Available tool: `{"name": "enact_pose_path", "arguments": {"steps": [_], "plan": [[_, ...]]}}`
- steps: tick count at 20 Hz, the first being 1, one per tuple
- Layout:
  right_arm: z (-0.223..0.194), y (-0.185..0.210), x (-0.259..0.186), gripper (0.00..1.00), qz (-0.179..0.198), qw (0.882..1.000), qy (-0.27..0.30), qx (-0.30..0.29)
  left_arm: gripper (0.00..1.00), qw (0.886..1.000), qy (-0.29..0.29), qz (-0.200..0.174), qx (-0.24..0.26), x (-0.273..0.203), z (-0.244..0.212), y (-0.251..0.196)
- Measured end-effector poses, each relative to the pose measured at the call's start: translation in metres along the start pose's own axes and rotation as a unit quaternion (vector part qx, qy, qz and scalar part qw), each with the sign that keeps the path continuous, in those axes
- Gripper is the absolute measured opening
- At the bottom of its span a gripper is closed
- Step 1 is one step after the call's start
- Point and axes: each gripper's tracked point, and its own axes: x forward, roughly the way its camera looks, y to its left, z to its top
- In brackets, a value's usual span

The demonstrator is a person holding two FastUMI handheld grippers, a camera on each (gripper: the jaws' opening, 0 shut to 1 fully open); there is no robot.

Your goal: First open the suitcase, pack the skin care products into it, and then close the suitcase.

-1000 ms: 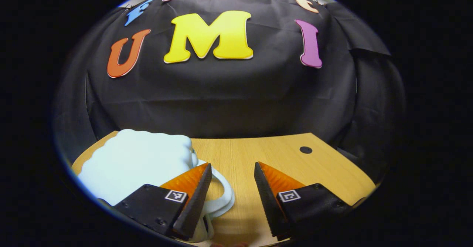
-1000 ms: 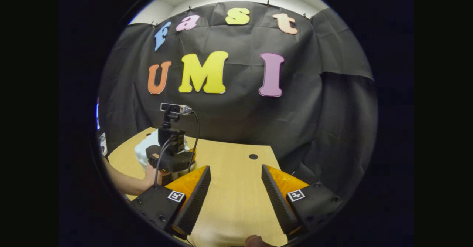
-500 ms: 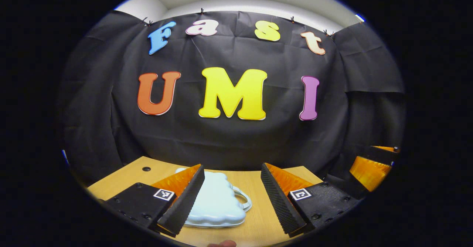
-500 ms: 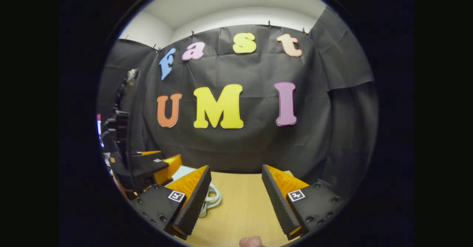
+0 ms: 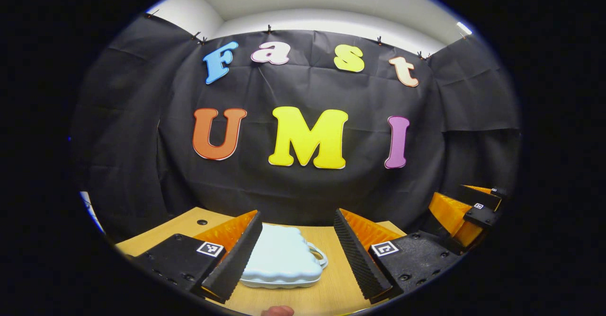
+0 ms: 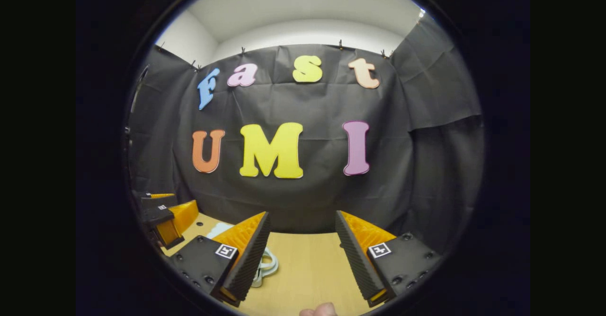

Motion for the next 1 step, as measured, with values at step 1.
{"name": "enact_pose_path", "arguments": {"steps": [1], "plan": [[0.0015, 0.0047, 0.0001, 0.82, 0.004, 1.000, -0.001, 0.000, 0.97, 1.000, -0.002, 0.002, 0.000, -0.0006, 0.0007, 0.0020]]}}
